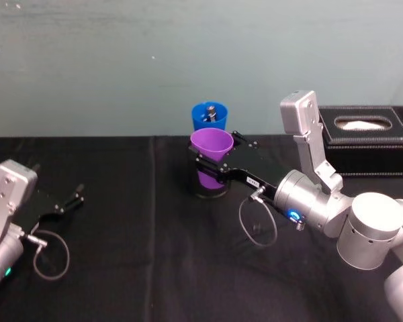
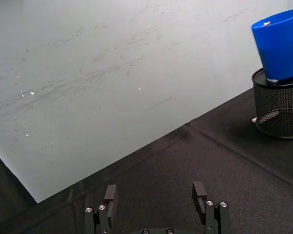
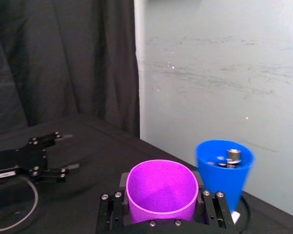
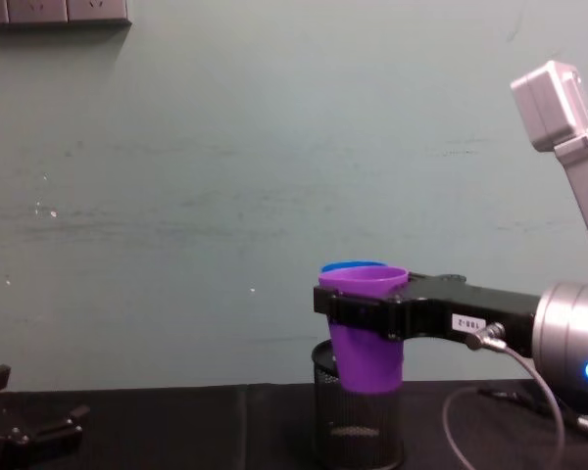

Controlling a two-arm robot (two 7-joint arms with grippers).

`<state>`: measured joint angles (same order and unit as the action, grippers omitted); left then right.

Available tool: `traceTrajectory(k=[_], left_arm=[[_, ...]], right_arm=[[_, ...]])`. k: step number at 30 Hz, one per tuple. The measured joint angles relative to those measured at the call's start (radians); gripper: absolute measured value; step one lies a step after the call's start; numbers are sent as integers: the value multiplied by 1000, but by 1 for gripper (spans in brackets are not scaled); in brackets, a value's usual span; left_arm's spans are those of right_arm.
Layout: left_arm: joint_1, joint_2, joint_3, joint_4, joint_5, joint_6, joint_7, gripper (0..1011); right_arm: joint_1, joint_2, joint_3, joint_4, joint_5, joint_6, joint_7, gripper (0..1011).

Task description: Pick up one cup with a gripper and tap it against the other cup.

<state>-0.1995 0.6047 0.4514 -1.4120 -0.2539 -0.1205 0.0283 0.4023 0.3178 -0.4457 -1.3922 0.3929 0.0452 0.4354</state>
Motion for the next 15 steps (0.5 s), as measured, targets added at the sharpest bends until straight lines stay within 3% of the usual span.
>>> traceTrajectory(k=[8, 15], left_arm=[[0, 0, 0, 0, 0, 0, 0, 1000], [0, 0, 0, 0, 0, 0, 0, 1000]], right_arm=[[-86, 19, -3, -60, -17, -16, -18, 735], [-138, 22, -2, -69, -30, -41, -24, 735]])
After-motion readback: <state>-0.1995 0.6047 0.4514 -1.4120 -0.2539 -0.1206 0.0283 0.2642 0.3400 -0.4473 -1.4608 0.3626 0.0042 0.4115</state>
